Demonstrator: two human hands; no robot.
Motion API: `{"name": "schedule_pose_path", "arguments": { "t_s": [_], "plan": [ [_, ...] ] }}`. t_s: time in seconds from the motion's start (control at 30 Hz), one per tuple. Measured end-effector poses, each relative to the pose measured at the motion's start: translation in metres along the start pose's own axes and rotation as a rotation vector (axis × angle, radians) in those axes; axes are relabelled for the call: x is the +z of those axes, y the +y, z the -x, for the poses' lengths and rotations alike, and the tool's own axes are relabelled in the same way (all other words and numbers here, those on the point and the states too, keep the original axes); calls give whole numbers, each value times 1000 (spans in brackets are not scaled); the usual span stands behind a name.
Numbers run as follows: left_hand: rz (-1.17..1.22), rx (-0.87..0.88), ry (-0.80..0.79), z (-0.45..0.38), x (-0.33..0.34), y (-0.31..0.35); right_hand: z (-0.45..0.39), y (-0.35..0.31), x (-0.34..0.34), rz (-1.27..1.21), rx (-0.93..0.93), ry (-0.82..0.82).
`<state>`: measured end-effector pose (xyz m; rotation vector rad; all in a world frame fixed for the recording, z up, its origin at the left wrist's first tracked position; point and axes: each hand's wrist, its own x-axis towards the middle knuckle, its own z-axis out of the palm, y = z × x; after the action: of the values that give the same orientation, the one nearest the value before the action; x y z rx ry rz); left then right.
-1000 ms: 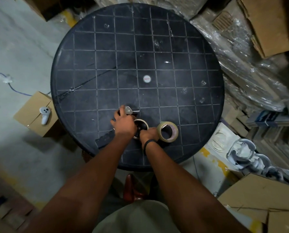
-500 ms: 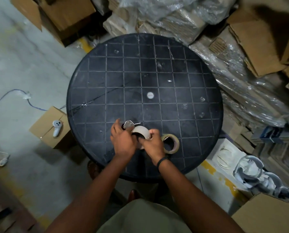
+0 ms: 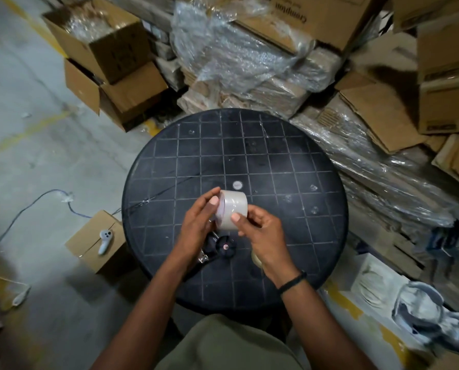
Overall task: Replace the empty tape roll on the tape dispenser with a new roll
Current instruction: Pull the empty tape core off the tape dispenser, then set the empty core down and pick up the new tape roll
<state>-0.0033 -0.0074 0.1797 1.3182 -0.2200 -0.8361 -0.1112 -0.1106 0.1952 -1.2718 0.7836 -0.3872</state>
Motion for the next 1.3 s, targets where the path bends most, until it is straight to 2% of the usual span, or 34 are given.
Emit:
{"name": "schedule_pose_path", "arguments": {
  "t_s": [0.1,0.17,0.33,0.4,0.5,0.7,0.77,0.83,0.97,1.07,1.17,1.3],
  "plan": [
    [-85,54,-58,9,5,2,7,-11,-7,11,-13,-74],
    [-60,62,-67,14,9,5,11,-14,-15,10,-34,-128],
    [48,-23,-53,23,20,15,21,-11,-31,117,-68,-216],
    [57,-87,-7,23,24,15,22,-10,-34,176,-124,-211],
    [31,-144,35,25,25,13,24,-11,-36,131,-143,-188],
    [29,-87,-123,26,19,3,24,-10,-33,11,-117,-131],
    [62,-73,-143,26,18,3,23,-11,-33,69,-127,-109],
    [172,-107,-135,26,20,5,23,-13,-34,209,-188,-75],
    [537,-243,-158,26,25,3,26,-14,-40,391,-392,0],
    [684,-312,-152,29,37,-3,27,-14,-49,454,-358,-7],
    [643,-314,-139,27,48,-10,32,-15,-55,521,-329,-26],
    [443,-258,2,20,53,-17,32,-21,-60,560,-419,25]
  ]
}}
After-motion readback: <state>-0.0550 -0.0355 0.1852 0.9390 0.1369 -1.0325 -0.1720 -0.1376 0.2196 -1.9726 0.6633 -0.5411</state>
